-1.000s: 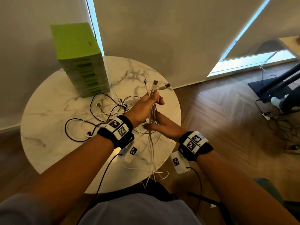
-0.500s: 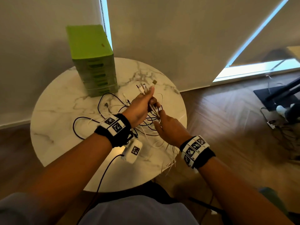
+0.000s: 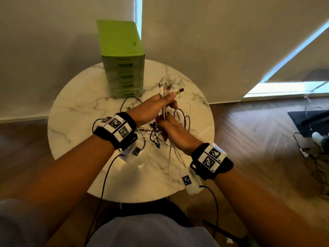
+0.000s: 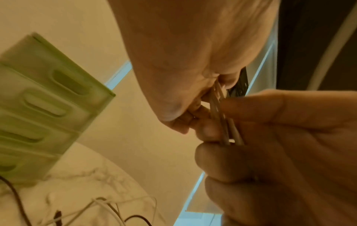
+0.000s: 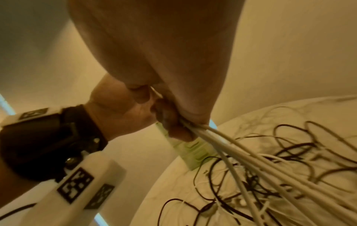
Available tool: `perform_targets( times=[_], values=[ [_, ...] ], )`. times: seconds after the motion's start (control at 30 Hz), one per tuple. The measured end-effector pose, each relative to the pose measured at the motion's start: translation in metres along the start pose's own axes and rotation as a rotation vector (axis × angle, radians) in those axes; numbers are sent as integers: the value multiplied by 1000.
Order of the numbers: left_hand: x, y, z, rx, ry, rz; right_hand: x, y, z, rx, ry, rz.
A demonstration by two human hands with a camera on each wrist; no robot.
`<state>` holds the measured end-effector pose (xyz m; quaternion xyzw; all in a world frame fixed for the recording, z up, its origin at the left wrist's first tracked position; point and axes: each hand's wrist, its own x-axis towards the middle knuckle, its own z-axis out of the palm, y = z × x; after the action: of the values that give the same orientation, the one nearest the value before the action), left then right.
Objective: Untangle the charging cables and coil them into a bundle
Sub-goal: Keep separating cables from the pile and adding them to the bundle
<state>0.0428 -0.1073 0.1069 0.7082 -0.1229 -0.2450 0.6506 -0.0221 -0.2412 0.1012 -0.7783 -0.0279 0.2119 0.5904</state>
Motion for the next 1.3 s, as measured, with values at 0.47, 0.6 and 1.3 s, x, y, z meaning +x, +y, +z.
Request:
perform_targets(
  times=[0.47,0.6,1.3],
  values=[
    [-134,-83,-60,-182,-200,-119,60,-101,103,357,-589,5],
    [-155,-87,-96,65,216,-271,65,-112,143,201,-607,-47],
    [-242,-137,-116,588,499,-179,63,-106,174,-198,-502,-303]
  ],
)
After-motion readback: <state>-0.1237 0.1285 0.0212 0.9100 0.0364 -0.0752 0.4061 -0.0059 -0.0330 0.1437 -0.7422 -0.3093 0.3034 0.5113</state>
